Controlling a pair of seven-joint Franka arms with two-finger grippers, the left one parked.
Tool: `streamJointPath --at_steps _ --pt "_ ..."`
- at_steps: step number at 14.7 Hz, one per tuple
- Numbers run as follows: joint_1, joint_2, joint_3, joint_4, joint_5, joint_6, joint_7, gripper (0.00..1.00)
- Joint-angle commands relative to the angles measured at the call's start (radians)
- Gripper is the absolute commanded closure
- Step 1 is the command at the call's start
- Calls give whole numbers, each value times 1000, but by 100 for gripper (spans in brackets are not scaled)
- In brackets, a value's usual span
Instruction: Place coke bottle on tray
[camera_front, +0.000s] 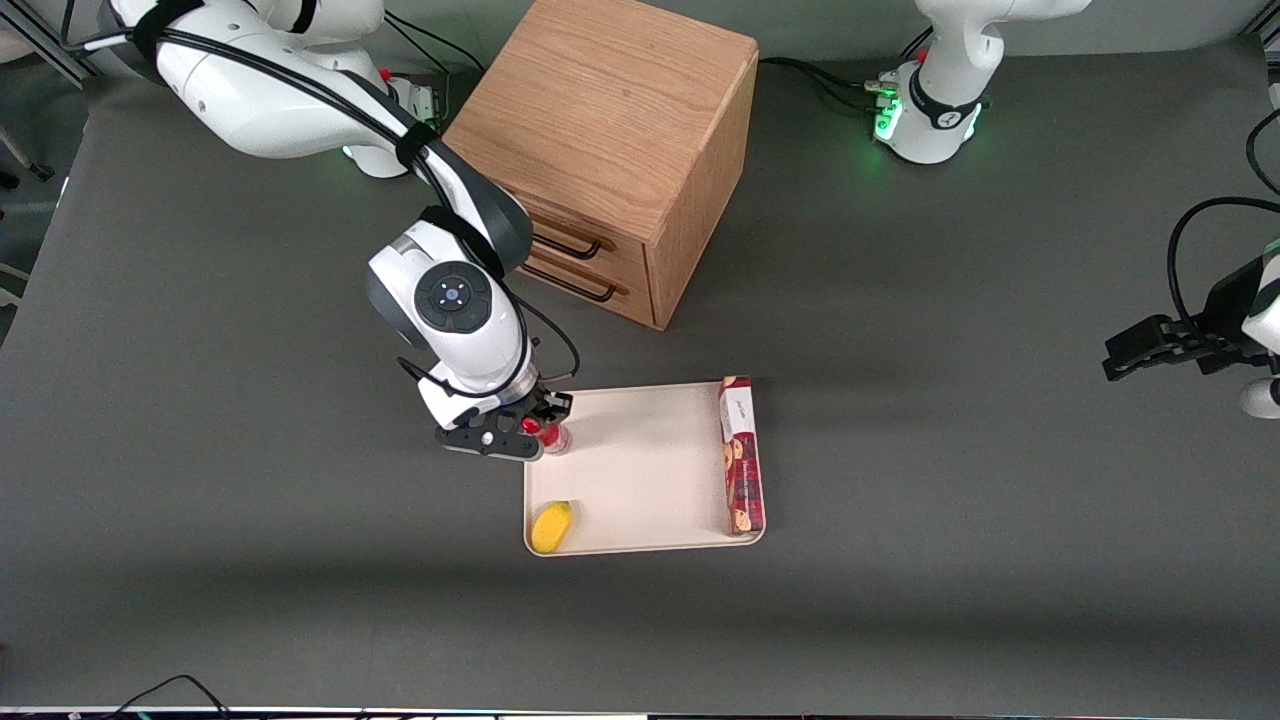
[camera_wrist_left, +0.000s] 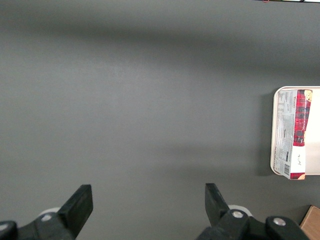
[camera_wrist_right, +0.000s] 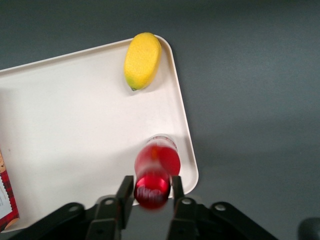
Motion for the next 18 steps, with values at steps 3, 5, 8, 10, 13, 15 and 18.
streamJointPath --at_steps 3,5,8,10,13,15,18 --pt "-12 -68 19 24 -22 -51 24 0" --pt "-21 -145 56 89 -16 -232 -21 0" --pt "-61 -315 47 163 176 -504 -198 0" --pt "-72 -454 -43 154 270 -627 -339 0" --pt "-70 -637 -259 49 395 -685 -606 0" --pt "-70 -723 -379 -78 439 -658 -737 0" --pt "-70 -786 -462 -201 441 -586 -808 0"
